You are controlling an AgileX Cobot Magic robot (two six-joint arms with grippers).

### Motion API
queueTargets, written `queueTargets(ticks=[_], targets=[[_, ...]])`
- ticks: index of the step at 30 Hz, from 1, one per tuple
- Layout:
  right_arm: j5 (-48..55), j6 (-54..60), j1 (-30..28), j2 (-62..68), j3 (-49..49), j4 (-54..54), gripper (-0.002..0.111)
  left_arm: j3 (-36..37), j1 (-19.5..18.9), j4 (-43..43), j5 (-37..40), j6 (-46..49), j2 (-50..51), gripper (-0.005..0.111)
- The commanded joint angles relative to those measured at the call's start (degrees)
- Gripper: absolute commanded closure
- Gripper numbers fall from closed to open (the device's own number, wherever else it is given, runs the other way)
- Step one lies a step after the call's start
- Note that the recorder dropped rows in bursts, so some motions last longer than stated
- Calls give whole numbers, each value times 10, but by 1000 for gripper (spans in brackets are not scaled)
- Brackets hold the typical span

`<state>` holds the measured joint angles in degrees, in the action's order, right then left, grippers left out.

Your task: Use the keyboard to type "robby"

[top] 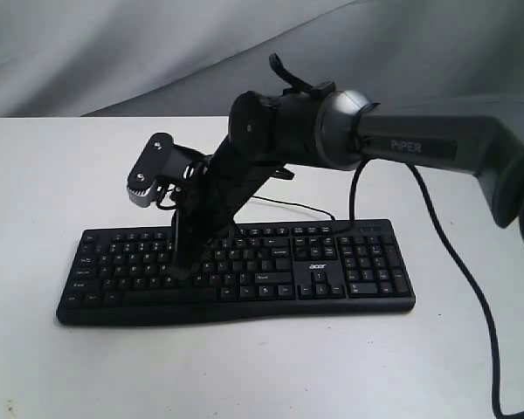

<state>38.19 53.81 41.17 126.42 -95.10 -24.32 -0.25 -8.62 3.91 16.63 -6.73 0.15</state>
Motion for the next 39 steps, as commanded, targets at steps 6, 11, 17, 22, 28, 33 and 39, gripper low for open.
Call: queueTargets(ticks=[6,11,17,22,28,33,39], targets=[[-30,16,24,19,-3,-25,108,2,-1,-5,-3,-2,-1,106],[-24,16,24,19,-3,-33,108,2,-1,-5,-3,-2,-1,106],[-14,16,24,19,-3,-43,108,2,-1,-5,-3,-2,-1,106],[-11,16,29,19,-3,-43,108,2,-1,-5,-3,-2,-1,106],[-4,16,29,24,-3,-43,108,2,-1,-5,-3,-2,-1,106],[-4,16,29,35,-3,-44,108,2,-1,-5,-3,-2,-1,106],[-4,16,29,35,-3,-44,108,2,-1,-5,-3,-2,-1,106]])
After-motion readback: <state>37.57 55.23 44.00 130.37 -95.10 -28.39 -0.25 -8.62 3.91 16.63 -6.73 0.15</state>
